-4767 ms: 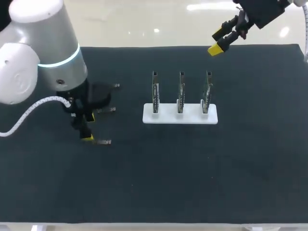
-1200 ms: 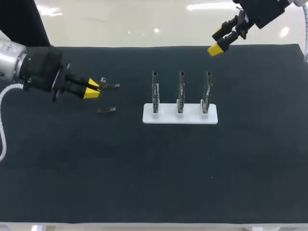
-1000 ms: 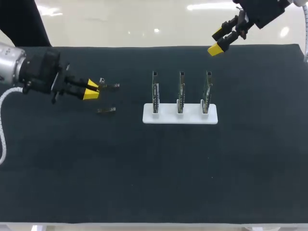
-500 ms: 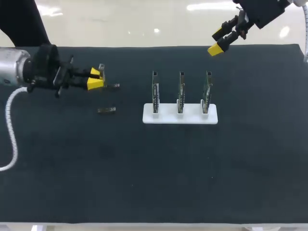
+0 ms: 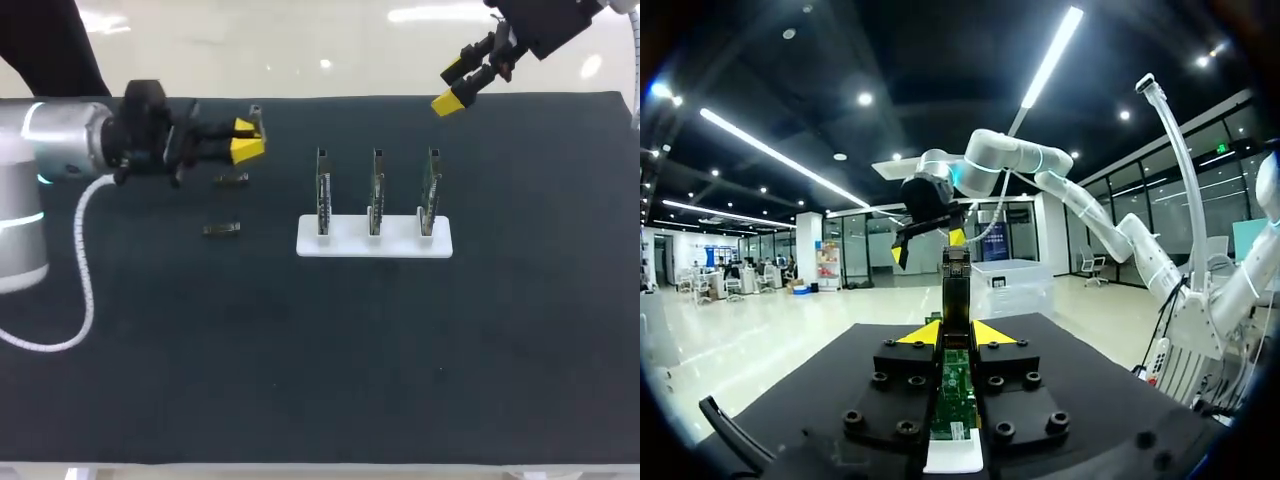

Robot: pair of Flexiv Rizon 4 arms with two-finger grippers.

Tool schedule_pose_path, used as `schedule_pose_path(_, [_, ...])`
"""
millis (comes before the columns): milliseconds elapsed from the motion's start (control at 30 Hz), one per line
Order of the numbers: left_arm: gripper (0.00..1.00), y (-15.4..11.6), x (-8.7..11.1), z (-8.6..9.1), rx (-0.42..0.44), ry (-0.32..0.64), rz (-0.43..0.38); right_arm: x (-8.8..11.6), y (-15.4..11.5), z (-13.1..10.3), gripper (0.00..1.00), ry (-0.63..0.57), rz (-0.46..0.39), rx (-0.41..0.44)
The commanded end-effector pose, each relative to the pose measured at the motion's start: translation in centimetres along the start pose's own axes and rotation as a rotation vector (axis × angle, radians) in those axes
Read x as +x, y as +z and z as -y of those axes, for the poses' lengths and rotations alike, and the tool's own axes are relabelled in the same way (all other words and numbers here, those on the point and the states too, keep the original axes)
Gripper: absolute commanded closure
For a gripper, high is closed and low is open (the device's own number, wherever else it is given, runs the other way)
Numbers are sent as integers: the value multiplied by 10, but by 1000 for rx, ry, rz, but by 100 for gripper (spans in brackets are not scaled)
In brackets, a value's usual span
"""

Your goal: Pick up the optical module with the left hand, and insert it into the network port with the right hand.

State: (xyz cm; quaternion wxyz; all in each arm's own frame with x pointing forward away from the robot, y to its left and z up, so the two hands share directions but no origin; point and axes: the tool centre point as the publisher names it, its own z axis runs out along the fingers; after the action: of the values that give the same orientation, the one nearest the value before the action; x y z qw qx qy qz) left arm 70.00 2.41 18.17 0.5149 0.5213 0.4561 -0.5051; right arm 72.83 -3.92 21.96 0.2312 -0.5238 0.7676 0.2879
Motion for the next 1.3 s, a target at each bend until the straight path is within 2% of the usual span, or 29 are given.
schedule_pose_path(33, [100, 11, -7, 4, -20, 1, -3, 0, 0, 0, 0, 0, 0, 1])
schedule_pose_path(500, [100, 51, -9, 11, -16, 4, -4, 0, 0, 0, 0, 0, 0, 1])
schedule_pose_path(800, [100, 59, -9, 13, -29, 4, -2, 0, 0, 0, 0, 0, 0, 1])
schedule_pose_path(1300, [100, 59, -9, 13, -29, 4, -2, 0, 0, 0, 0, 0, 0, 1])
